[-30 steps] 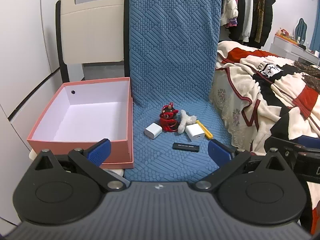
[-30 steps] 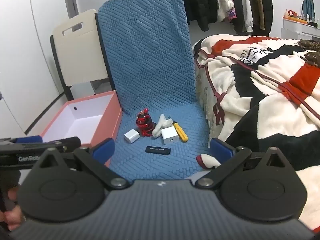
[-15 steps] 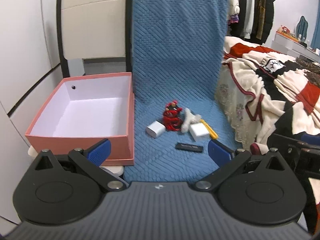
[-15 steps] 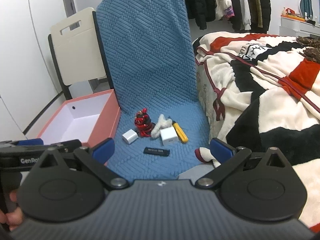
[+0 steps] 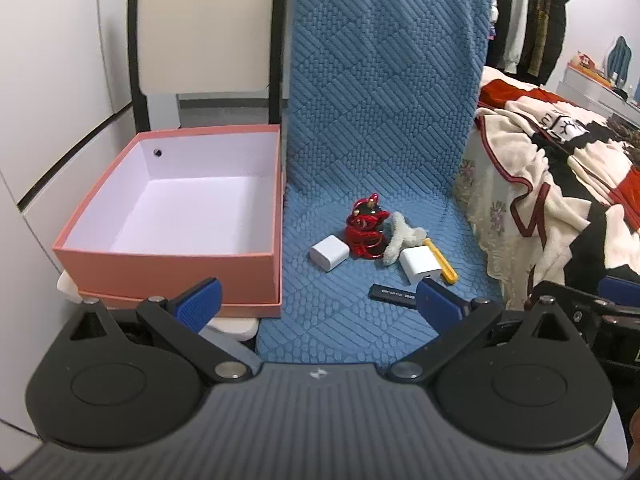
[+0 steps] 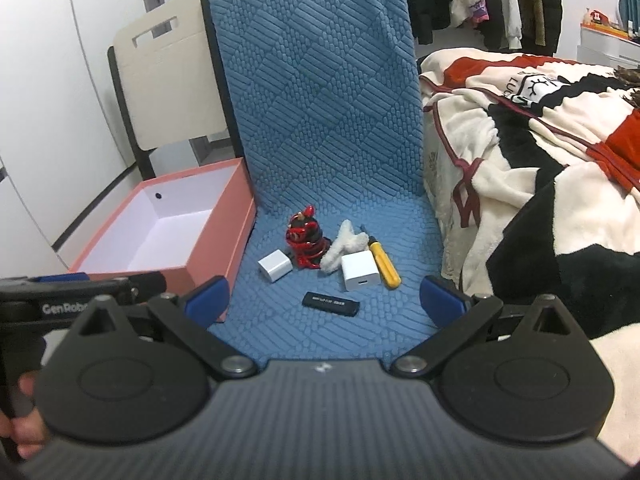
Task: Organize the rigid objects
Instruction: 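Move both tools toward the objects on the blue seat, then grasp the red-and-black figurine with the left gripper while the right gripper approaches the white charger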
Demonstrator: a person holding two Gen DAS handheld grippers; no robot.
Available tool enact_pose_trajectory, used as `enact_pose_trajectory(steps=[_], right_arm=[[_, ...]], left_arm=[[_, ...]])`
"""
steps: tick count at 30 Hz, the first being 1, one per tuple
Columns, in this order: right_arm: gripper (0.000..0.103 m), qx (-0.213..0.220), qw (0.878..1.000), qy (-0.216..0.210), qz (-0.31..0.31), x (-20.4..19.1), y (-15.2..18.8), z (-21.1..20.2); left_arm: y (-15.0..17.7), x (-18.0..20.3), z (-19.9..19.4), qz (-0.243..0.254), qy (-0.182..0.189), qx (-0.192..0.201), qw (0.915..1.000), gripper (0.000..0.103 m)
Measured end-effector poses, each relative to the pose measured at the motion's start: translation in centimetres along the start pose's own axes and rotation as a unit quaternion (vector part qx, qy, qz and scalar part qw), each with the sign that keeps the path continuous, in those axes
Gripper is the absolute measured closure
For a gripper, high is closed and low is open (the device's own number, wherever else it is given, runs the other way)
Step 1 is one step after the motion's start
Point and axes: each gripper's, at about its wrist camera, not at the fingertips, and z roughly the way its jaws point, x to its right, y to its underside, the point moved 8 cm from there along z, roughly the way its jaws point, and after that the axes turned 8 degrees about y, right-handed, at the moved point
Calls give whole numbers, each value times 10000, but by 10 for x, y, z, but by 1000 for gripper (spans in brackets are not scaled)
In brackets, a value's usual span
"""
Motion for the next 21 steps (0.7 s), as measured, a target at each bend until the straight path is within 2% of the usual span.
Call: enact_pose_trajectory(steps=[4,12,21], right_arm=[[0,-22,10000,-14,16,3,2,0],[0,-60,9999,-127,88,6,10,5],[5,-122,9996,-138,220,14,9,47]], left_arm=[[2,7,-1,123,-49,41,9999,0],[4,6,6,36,157,6,9999,0],[-13,-2,65,193,157,-114,9996,0]])
